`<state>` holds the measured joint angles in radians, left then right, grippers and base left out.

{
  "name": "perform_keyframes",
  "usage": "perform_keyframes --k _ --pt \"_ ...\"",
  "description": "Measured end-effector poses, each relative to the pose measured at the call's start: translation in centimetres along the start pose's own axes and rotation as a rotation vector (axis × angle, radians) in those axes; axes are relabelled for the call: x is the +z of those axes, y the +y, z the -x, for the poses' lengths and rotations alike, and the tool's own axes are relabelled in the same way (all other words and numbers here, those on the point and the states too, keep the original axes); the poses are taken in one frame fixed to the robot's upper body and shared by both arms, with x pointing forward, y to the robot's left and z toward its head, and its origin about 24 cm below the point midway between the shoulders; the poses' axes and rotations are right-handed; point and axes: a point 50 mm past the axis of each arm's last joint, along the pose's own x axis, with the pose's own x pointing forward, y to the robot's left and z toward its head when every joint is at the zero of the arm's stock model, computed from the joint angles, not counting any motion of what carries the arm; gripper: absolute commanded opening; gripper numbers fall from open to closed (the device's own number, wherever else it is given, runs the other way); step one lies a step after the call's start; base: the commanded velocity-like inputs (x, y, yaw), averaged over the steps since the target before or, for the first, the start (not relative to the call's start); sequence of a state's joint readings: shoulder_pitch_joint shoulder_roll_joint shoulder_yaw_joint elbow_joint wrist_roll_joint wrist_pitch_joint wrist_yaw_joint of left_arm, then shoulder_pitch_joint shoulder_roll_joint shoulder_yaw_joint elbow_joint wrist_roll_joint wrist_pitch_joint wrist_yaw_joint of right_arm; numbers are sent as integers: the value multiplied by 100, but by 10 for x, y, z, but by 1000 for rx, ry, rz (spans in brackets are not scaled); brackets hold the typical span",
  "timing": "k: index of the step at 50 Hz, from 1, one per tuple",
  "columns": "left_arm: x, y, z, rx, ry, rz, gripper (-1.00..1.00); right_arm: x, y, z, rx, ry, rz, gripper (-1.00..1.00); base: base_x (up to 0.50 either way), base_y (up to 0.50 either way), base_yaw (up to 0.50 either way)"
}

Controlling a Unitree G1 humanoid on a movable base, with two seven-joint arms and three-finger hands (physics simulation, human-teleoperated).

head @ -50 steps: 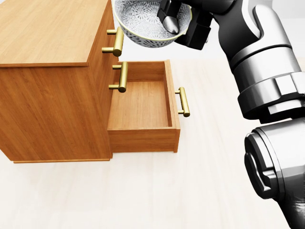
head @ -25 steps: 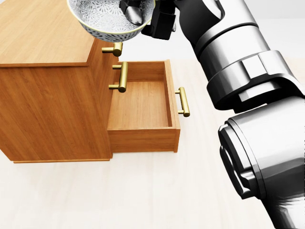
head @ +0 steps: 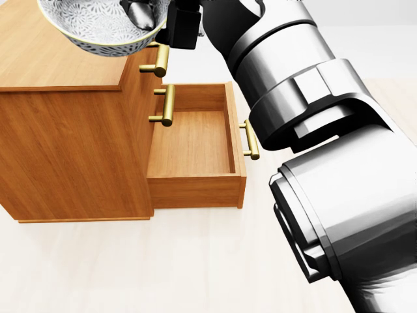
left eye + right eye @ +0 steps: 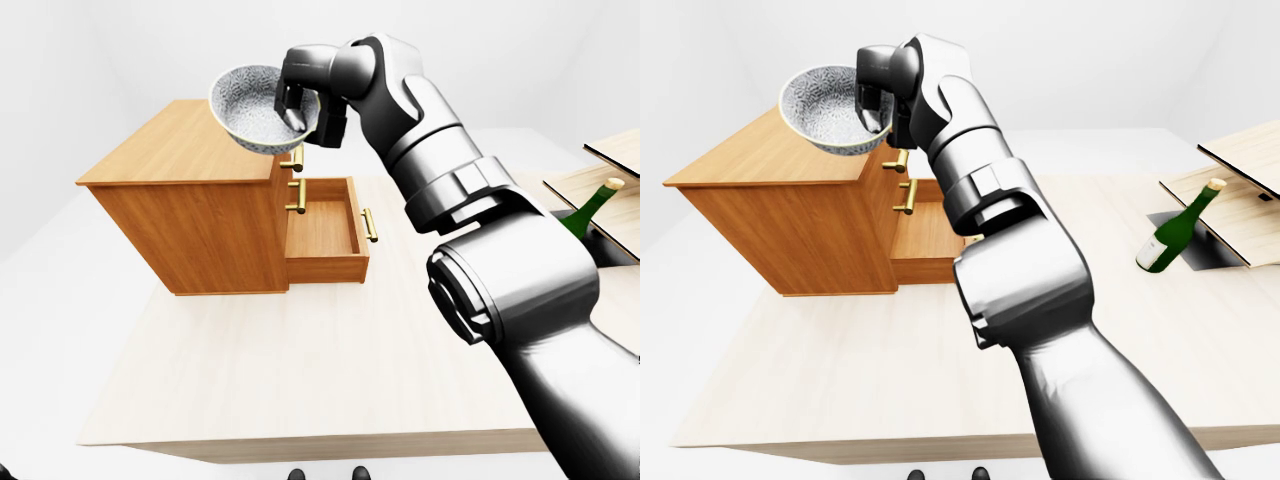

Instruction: Put the bowl on top of the cabinet.

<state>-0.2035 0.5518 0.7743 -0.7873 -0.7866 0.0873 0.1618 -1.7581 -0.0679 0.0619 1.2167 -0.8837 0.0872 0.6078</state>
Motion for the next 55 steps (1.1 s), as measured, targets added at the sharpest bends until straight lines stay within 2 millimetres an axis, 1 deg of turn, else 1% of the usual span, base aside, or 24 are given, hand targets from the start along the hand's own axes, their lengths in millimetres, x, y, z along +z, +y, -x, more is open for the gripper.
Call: perform_keyframes --k 11,24,55 --pt "1 0 0 3 -3 7 100 16 6 -3 5 -44 5 -100 0 0 0" --pt "2 0 -1 5 -2 13 100 28 17 -8 13 -82 -2 -100 0 0 0" --pt "4 2 -2 14 -7 30 100 35 23 -13 -57 -120 -75 -100 0 0 0"
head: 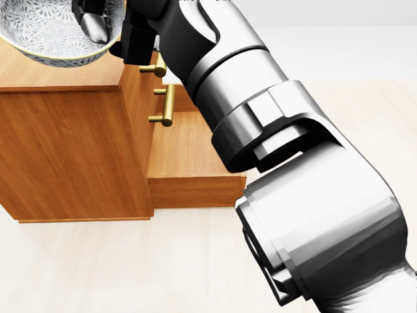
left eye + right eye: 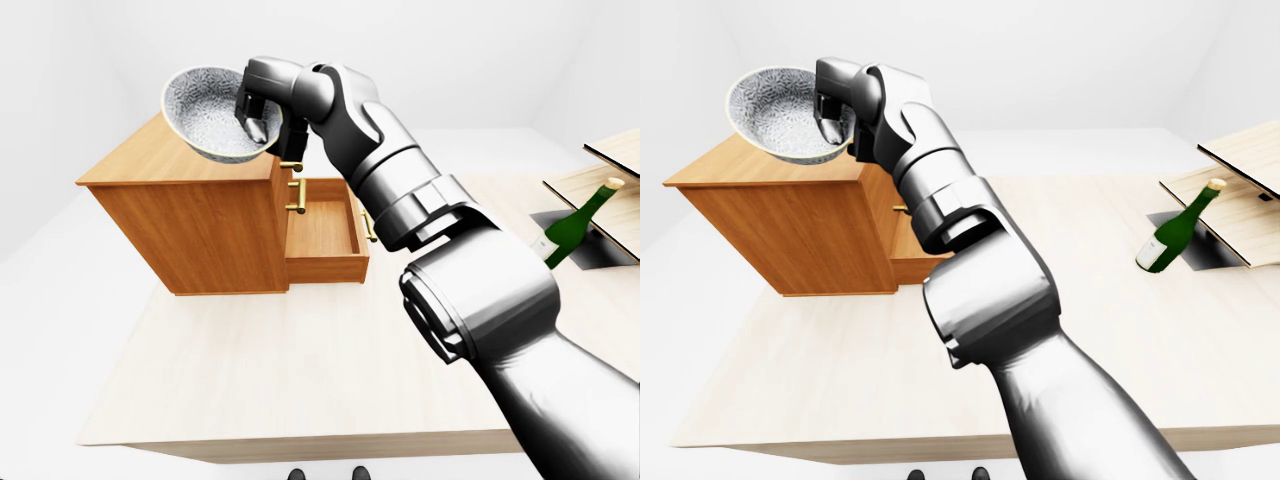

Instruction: Put the bowl on top of the cabinet.

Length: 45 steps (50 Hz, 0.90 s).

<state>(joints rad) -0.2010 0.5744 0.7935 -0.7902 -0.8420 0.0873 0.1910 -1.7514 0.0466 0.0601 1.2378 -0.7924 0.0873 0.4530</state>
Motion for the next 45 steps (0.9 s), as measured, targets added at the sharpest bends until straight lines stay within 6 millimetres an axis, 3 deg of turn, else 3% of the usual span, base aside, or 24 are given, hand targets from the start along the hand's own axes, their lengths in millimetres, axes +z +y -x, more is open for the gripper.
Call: perform_keyframes --k 45 --pt "3 2 -2 12 1 23 100 -19 12 -5 -98 35 -81 -100 0 0 0"
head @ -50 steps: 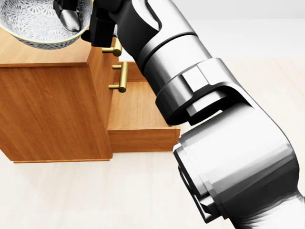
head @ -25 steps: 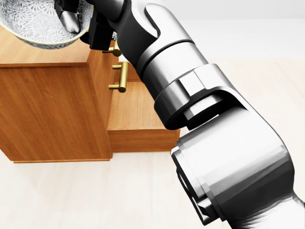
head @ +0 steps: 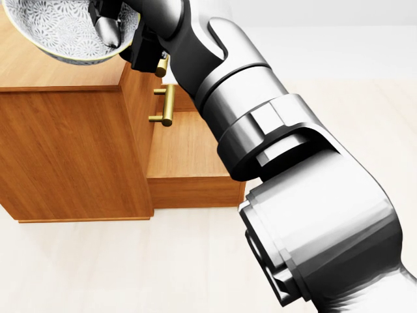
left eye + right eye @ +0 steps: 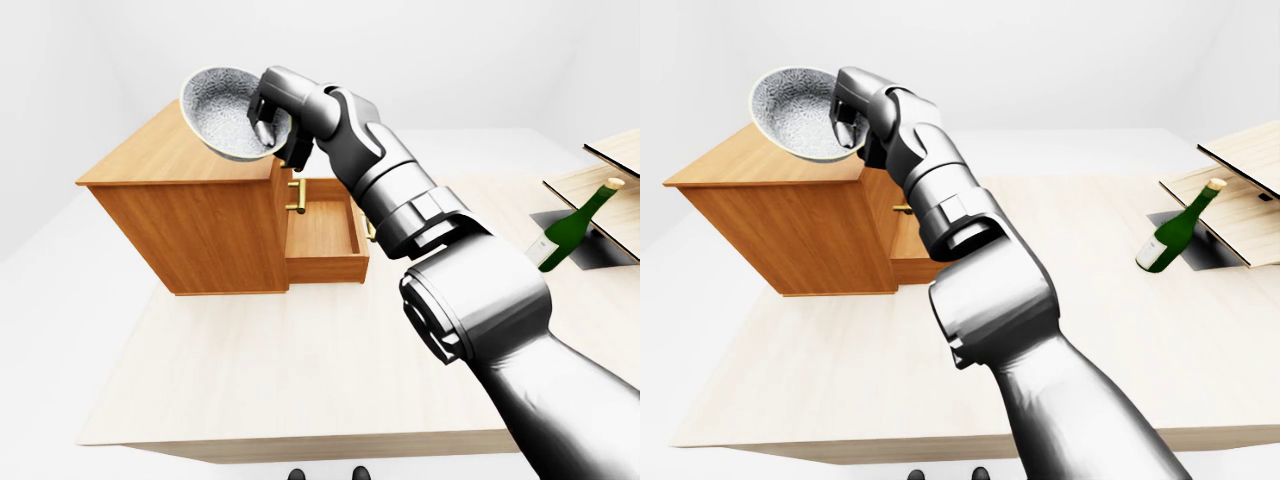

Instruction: Put the bowl on top of the cabinet.

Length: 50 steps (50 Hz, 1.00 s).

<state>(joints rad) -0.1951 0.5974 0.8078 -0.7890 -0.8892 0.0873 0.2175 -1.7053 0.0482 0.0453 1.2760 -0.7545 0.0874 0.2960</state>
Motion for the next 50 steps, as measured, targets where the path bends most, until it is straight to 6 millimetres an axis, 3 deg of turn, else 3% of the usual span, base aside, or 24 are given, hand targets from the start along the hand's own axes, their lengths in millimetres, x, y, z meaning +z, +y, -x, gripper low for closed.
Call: perform_keyframes --k 50 --pt "3 0 -1 6 -2 27 100 -10 -14 2 -180 52 114 -100 0 0 0"
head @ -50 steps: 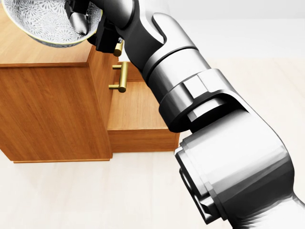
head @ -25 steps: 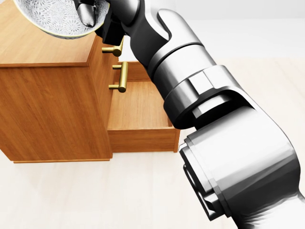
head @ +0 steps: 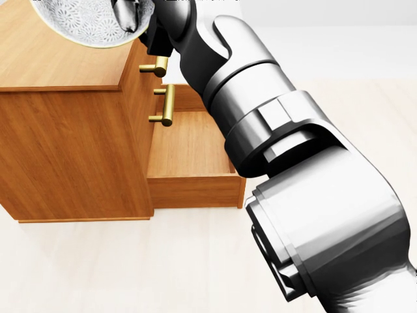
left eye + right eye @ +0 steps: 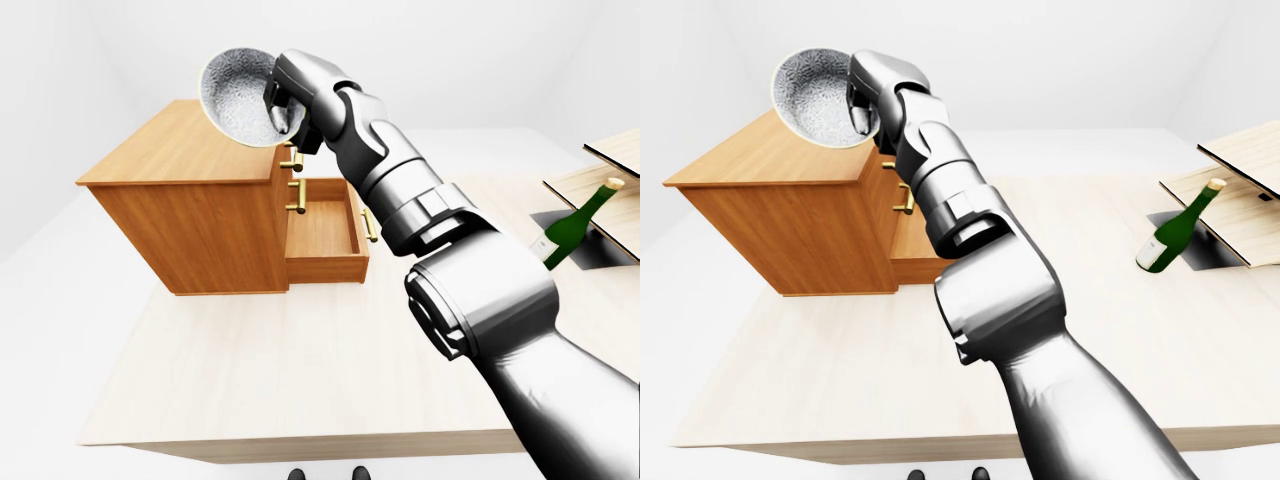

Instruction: Put the bowl on top of the cabinet.

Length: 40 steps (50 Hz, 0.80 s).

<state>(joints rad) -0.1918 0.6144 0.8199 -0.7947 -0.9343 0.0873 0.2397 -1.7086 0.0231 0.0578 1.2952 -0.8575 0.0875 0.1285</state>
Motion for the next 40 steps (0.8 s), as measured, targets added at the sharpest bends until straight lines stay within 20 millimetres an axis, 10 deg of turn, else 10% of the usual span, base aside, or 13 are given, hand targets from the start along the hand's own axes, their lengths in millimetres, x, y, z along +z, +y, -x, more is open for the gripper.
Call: perform_keyframes --k 40 --pt "2 0 -1 2 -1 10 100 2 23 0 30 -6 -8 -100 0 0 0"
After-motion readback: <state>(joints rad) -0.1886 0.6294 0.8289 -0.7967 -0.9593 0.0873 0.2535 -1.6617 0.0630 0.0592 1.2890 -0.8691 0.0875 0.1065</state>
